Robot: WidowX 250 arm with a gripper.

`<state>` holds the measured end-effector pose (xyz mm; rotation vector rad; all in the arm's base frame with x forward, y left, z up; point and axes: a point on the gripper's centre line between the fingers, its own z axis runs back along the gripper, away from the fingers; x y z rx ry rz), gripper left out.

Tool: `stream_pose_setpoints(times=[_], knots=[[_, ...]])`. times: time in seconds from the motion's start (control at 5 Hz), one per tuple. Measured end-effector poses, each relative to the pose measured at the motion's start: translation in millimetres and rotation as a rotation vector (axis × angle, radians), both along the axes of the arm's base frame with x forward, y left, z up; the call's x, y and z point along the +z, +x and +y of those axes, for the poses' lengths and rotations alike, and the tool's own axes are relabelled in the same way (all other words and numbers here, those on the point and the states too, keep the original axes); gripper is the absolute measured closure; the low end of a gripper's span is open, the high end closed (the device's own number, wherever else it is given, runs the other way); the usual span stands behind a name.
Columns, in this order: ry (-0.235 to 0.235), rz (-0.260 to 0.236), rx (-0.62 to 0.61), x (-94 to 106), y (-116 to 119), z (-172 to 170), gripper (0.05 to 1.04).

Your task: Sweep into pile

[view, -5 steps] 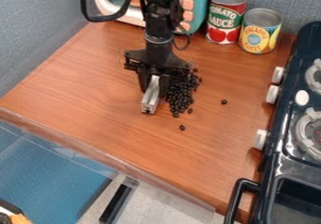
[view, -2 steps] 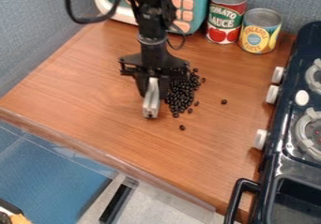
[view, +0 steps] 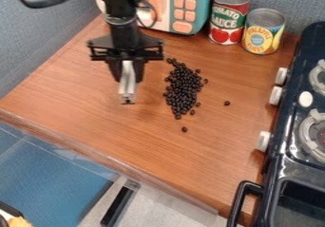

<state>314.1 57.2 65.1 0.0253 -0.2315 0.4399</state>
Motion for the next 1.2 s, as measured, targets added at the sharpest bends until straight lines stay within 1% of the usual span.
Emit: stream_pose_setpoints(times=[0.2, 0.4, 0.6, 0.8, 1.0, 1.2], knots=[[0.029, 0.031, 0.205, -5.5, -14, 17, 0.711], [-0.007, 0.046, 0.429, -16.1, -28, 22, 0.711], [-0.082, 0.110, 0.644, -30.8, -47, 23, 0.711], [-0.157, 0.162, 0.689, -40.0, -59, 18, 0.650], [-0.182, 0.170, 0.659, -37.1, -60, 15, 0.340], [-0.177, 0.060, 0.583, 3.3, -58, 15, 0.091]])
